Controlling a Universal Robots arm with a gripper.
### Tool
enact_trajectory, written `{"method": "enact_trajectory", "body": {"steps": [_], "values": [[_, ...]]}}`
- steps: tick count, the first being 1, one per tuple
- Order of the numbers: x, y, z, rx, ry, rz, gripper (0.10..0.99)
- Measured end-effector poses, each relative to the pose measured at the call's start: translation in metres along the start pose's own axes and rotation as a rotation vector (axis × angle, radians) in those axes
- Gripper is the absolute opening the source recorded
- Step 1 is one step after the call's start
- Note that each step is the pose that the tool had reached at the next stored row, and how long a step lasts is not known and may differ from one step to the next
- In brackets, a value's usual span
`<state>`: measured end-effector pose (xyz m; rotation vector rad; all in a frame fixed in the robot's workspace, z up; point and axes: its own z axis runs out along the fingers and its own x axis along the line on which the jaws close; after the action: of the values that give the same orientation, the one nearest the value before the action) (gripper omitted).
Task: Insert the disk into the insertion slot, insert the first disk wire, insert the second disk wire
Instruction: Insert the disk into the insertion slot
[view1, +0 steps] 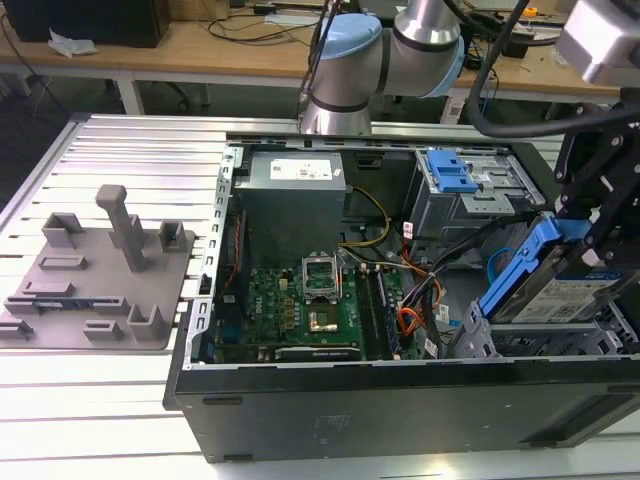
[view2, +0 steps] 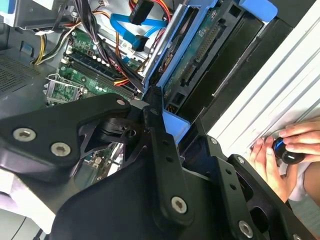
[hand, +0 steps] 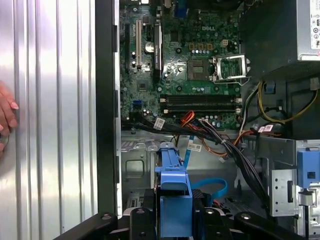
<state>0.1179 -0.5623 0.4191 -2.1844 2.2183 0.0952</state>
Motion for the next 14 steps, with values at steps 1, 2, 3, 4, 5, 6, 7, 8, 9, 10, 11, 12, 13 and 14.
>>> {"method": "enact_trajectory", "body": {"steps": [1, 2, 3, 4, 5, 6, 7, 8, 9, 10, 11, 12, 13, 14], "values": [[0.0001, -0.0001, 0.0019, 0.000, 0.0000, 0.000, 0.365], [0.0003, -0.0001, 0.0043, 0.000, 0.0001, 0.000, 0.365], [0.0004, 0.0000, 0.0064, 0.000, 0.0001, 0.000, 0.365], [0.0006, 0.0002, 0.0092, 0.000, 0.0001, 0.000, 0.365], [0.0007, 0.0003, 0.0112, 0.000, 0.0000, 0.000, 0.365], [0.0008, 0.0004, 0.0129, 0.000, 0.0002, 0.000, 0.365], [0.0009, 0.0005, 0.0149, 0.000, 0.0002, 0.000, 0.365], [0.0009, 0.0006, 0.0162, 0.000, 0.0000, 0.000, 0.365], [0.0010, 0.0006, 0.0175, 0.000, -0.0003, 0.000, 0.376], [0.0011, 0.0008, 0.0181, 0.000, 0.0001, 0.000, 0.376], [0.0012, 0.0009, 0.0185, 0.000, 0.0005, 0.000, 0.435], [0.0012, 0.0009, 0.0188, 0.000, 0.0009, 0.000, 0.435], [0.0012, 0.0009, 0.0191, 0.000, 0.0012, 0.000, 0.502], [0.0013, 0.0009, 0.0192, 0.000, 0.0016, 0.000, 0.502]]}}
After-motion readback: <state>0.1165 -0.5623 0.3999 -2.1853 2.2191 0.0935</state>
